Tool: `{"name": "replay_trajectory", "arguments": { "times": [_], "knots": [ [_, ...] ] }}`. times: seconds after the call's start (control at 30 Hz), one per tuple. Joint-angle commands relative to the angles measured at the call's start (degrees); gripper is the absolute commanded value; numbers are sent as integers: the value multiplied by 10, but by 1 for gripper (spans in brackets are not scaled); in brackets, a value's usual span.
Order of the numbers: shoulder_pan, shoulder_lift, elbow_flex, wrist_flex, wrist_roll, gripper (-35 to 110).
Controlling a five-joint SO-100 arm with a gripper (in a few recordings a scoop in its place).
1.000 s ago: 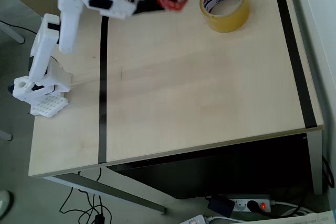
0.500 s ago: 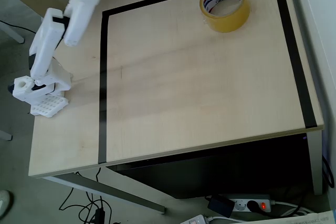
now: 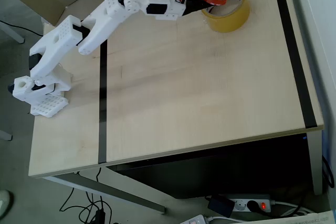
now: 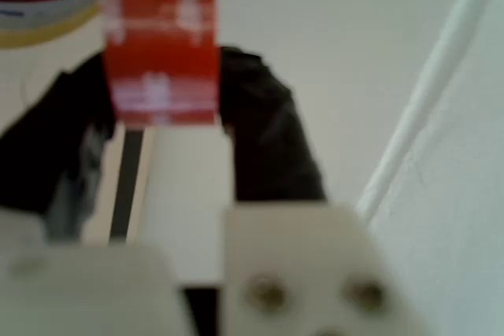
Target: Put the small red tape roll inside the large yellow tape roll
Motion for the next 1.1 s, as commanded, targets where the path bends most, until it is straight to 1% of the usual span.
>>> {"name": "replay_trajectory", "arguments": {
  "times": [0.0,0.2,0.63,0.77,0.87,1.0,1.07],
  "knots": [
    [-12,40,-16,-16,-26,11],
    [-11,40,-11,2,-27,18],
    [-10,44,-21,40,-27,25],
    [-8,53,-83,117,-23,23],
    [-5,106,-98,202,-23,0],
    [4,180,-105,325,-22,0],
    [9,211,-130,405,-22,0]
  ]
}}
